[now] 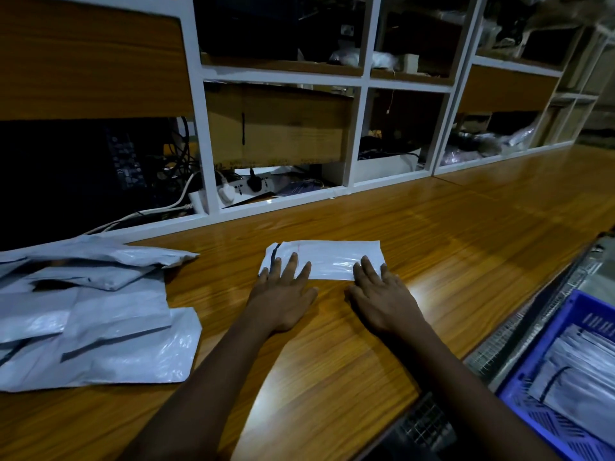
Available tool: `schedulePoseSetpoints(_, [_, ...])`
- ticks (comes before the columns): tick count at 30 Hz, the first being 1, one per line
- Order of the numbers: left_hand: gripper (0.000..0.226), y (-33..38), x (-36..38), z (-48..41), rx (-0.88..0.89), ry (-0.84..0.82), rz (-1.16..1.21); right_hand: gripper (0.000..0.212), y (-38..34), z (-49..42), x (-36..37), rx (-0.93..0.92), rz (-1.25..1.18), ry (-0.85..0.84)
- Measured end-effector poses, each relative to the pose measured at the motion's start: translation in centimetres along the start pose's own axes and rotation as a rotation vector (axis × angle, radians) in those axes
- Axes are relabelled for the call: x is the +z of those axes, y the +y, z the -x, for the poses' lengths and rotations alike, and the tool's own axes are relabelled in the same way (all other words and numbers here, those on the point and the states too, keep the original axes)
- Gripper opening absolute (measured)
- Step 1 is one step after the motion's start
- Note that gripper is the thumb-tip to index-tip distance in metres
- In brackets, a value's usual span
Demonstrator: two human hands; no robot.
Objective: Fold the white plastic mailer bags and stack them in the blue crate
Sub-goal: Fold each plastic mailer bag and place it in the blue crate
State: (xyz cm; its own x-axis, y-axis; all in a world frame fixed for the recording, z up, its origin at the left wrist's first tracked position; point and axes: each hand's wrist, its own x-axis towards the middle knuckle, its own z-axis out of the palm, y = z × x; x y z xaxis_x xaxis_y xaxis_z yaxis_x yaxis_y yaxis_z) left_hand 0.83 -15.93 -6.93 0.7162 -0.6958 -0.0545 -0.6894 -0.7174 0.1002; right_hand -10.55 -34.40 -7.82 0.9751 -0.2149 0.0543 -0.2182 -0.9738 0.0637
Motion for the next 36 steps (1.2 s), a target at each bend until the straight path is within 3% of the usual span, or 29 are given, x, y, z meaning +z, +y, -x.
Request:
schedulePoseSetpoints(2, [0.063,-0.4,0.1,0.1,-0.017,0.014,-0.005,0.112,0.1,-0.1,0.5,0.052,-0.024,0.025])
schedulePoseSetpoints(4, [0.064,-0.7,0.3,0.2,-0.042,0.052,-0.023,0.082,0.2,-0.2,0.8,0.126,-0.075,0.067])
schedulePoseSetpoints(8, [0.063,-0.5,0.4,0.2,-0.038,0.215,-0.057,0.048,0.3,-0.2,0.2,0.223,-0.209,0.178])
schedulePoseSetpoints(16, [0.027,-0.1,-0.6,-1.0,0.006,0.465,0.023,0.018,0.8,-2.5,-0.3,0.117,-0.318,0.346])
schedulePoseSetpoints(21, [0.017,0.2,-0.7,-1.8,0.013,0.498,0.073,0.018,0.7,-3.3,-0.4,0.049,-0.307,0.366])
schedulePoseSetpoints(28, [0.023,0.7,-0.8,-2.4,0.006,0.492,-0.034,0.034,0.9,-3.5,-0.3,-0.004,-0.254,0.341])
schedulePoseSetpoints(33, [0.016,1.7,-1.0,-2.4,0.1,0.686,-0.036,0.056,0.9,-3.6,-0.6,0.015,-0.198,0.434])
schedulePoseSetpoints(36, [0.014,1.9,-1.6,-2.0,0.131,0.833,-0.073,0.038,1.1,-3.3,-1.1,0.013,-0.114,0.498])
